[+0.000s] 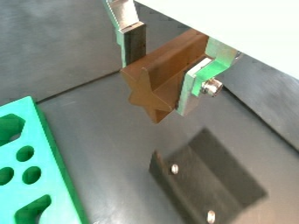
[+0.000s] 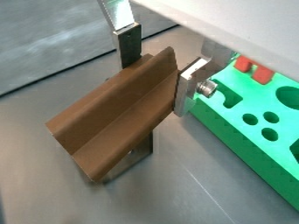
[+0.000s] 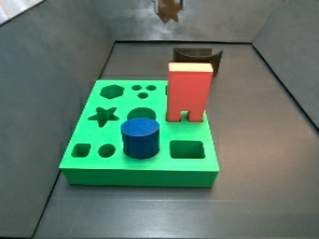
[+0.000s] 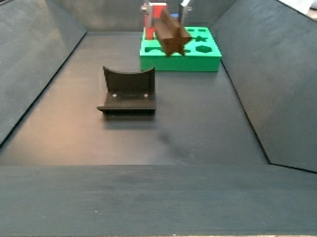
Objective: Pick up the star object. Move up. Place the star object on the fixture. Regrasp the star object. Move to above the board. Insert the star object.
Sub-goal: Place the star object on the fixture.
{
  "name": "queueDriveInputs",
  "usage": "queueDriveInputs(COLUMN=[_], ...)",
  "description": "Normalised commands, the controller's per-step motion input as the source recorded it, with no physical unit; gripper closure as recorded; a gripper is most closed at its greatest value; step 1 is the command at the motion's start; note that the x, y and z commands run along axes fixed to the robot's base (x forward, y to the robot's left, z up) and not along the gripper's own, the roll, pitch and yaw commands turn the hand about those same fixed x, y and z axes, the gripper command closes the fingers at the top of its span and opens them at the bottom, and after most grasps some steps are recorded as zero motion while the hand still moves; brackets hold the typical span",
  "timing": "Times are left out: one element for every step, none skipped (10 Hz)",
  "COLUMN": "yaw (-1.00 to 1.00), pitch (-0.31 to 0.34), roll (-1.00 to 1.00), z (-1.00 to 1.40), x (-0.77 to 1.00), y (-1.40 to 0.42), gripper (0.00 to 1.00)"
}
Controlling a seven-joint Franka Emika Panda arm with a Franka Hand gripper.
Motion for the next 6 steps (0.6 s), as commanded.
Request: queueDriveInputs(yaw=[-0.33, -0.24, -0.13, -0.09, -0.06, -0.06], pitch=[0.146, 0.153, 0.164, 0.167, 0.157, 0.158], roll=[0.0, 0.0, 0.0, 0.01, 0.01, 0.01], z=[-0.02, -0.01, 0.0, 0.0, 0.0, 0.0], x=[1.0, 1.0, 0.9, 0.81, 0.69, 0.64], y=[-0.18, -0.14, -0.08, -0.05, -0.02, -0.01], gripper=[1.0, 1.0, 1.0, 1.0, 1.0, 1.0])
